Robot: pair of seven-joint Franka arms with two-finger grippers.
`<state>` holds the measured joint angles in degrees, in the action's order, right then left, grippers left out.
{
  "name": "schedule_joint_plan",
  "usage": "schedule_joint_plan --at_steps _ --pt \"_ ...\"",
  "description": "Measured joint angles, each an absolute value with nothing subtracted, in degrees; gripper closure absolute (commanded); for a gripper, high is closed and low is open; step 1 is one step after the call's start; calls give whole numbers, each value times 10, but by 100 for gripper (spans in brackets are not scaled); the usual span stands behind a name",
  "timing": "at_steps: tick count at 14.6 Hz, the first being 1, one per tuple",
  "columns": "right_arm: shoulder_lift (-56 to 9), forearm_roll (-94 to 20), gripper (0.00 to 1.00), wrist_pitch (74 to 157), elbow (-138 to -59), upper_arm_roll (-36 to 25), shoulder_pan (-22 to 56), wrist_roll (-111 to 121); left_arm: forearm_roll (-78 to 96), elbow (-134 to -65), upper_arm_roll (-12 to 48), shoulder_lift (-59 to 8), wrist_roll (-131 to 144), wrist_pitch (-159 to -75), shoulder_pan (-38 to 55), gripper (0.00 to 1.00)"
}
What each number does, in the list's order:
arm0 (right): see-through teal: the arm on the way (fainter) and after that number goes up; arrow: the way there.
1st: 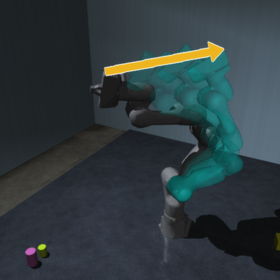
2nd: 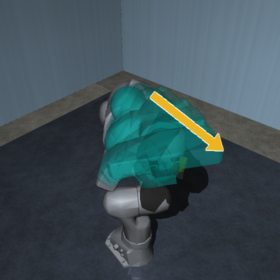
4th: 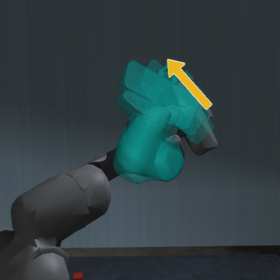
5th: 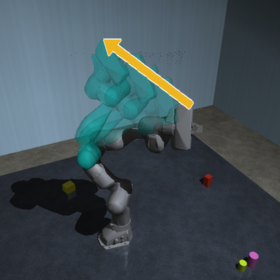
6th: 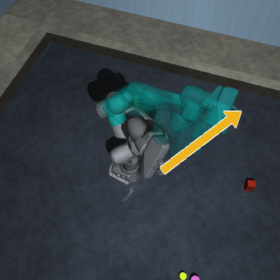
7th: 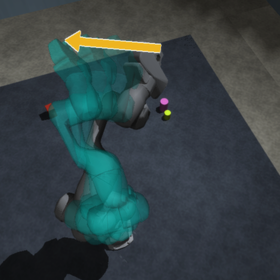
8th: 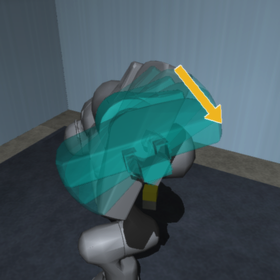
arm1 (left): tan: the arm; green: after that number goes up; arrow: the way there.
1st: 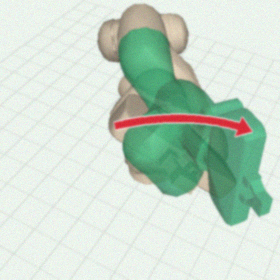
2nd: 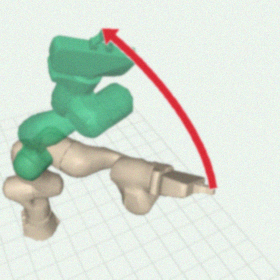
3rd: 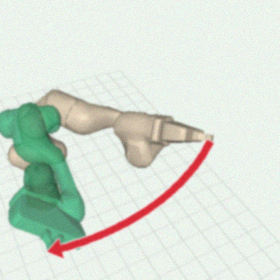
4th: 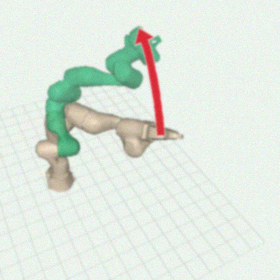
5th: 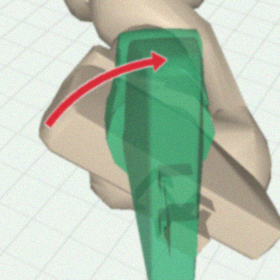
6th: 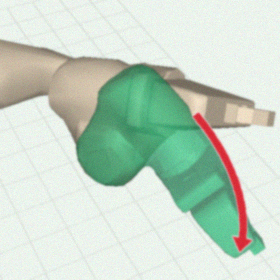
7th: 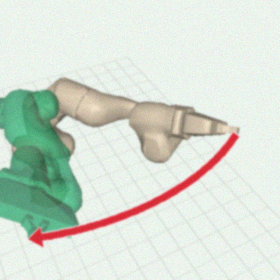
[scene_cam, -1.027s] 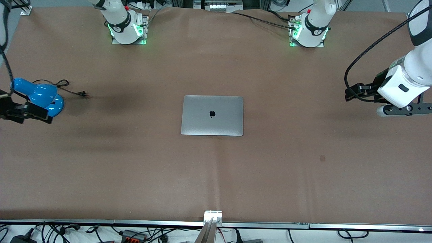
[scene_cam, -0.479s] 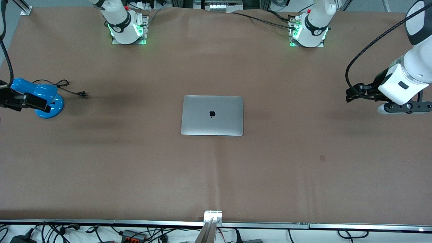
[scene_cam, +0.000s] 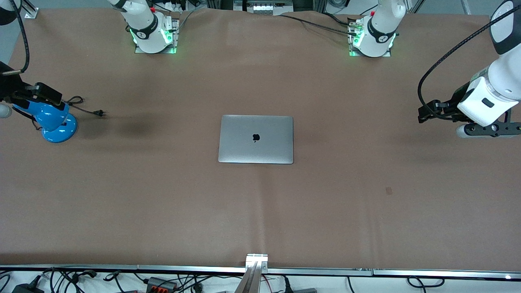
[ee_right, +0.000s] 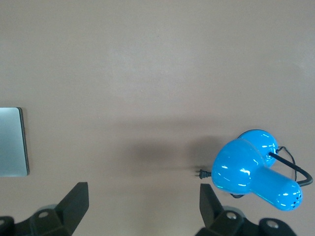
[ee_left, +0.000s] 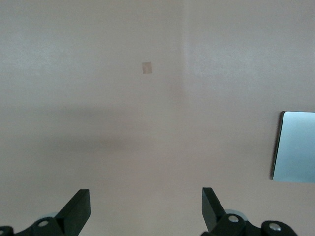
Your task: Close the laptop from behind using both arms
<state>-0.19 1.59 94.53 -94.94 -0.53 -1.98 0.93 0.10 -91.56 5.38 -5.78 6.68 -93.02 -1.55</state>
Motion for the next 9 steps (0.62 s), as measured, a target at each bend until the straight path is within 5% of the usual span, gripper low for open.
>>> schedule_joint_plan --at_steps 9 --pt "28 16 0 934 -971 -5 -20 9 1 -915 53 -58 66 -930 -15 0"
